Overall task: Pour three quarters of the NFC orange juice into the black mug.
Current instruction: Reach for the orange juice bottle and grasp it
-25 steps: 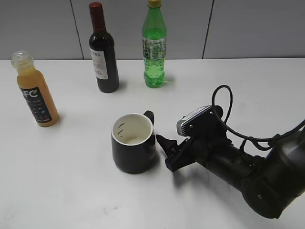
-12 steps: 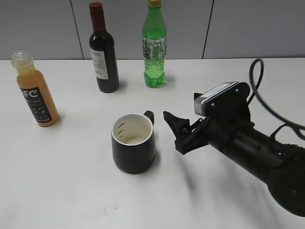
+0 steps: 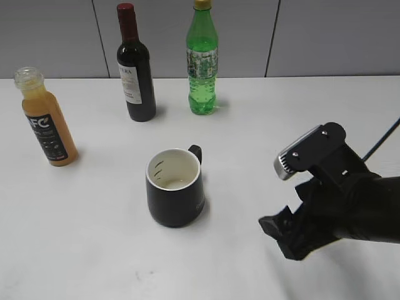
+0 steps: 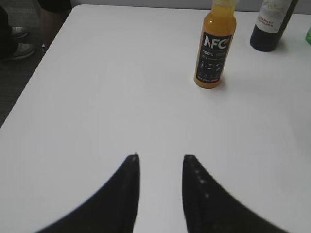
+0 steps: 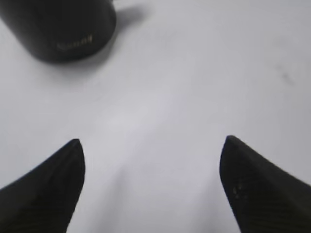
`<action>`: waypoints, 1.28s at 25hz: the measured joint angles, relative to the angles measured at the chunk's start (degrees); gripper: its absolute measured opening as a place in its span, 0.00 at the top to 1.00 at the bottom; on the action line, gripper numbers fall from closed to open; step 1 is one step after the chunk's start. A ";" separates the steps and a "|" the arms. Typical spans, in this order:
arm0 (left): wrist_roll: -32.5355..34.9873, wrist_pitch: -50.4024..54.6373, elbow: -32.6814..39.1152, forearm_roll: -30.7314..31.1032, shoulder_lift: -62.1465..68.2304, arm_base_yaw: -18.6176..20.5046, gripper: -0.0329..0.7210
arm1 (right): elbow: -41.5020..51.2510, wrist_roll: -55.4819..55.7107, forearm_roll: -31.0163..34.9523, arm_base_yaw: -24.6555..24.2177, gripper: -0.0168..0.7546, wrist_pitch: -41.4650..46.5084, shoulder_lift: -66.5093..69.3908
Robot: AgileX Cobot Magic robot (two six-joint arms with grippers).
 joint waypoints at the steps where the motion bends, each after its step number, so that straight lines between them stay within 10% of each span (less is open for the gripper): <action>1: 0.00 0.00 0.00 0.00 0.00 0.00 0.64 | 0.00 0.00 0.00 0.00 0.12 3.51 -1.64; 15: 0.00 0.00 0.00 0.00 0.00 0.00 0.64 | -0.12 3.55 -5.23 -1.06 0.15 32.05 -28.35; 32: 0.00 0.00 0.00 0.00 0.00 0.00 0.64 | -0.40 6.59 -8.14 -29.64 0.18 60.01 -64.10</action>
